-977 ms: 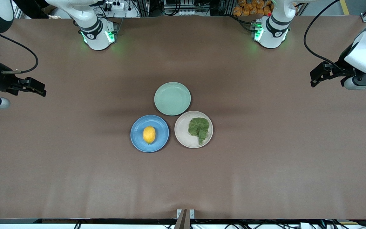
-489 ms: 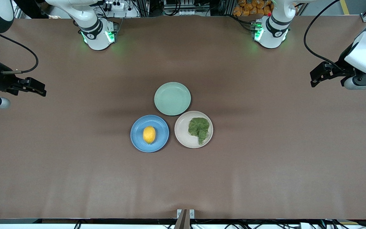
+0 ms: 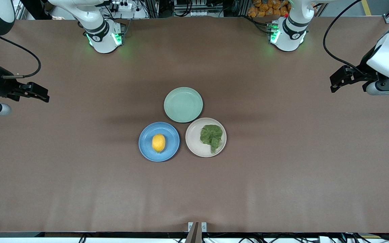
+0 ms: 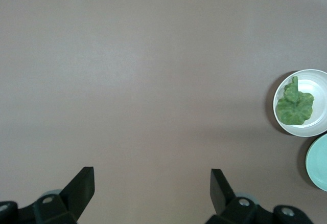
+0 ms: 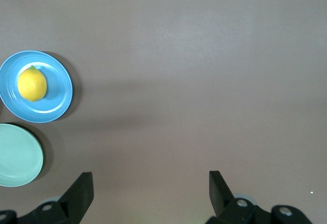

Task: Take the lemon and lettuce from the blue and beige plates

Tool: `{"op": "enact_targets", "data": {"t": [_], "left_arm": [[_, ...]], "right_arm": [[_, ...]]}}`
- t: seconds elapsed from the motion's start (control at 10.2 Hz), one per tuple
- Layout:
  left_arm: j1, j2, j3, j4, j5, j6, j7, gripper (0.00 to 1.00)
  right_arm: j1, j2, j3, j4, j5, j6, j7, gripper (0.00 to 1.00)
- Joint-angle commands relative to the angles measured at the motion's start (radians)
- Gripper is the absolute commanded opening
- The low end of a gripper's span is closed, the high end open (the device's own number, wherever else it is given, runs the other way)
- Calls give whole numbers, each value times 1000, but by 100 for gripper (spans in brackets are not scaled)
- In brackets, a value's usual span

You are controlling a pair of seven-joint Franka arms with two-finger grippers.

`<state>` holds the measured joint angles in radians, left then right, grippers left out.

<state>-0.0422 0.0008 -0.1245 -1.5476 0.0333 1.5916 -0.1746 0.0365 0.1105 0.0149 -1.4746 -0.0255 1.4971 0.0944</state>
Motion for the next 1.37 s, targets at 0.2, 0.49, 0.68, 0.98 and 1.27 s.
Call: {"op": "enact_targets", "data": {"t": [0.2,0.49,0.68,0.98,1.27], "left_arm": [[10,-2,0,8,-26,-19,32,100],[-7,27,-9,6,-41,-19,32,100],[-37,51,-23,4,-46,-18,18,100],[-91,97,-27,6,-50,-4,9,100],[-122,143,-34,6,-81,39,1,100]], "right_arm": [[-10,-15,8,-13,-2,-8,4,100],[-12,-17,8,-13,-1,-8,4,100],[-12,-15,8,-13,-1,-8,4,100],[-12,-17,8,-13,-1,-8,4,100],[-10,-15,8,-13,-1,-6,5,100]]}}
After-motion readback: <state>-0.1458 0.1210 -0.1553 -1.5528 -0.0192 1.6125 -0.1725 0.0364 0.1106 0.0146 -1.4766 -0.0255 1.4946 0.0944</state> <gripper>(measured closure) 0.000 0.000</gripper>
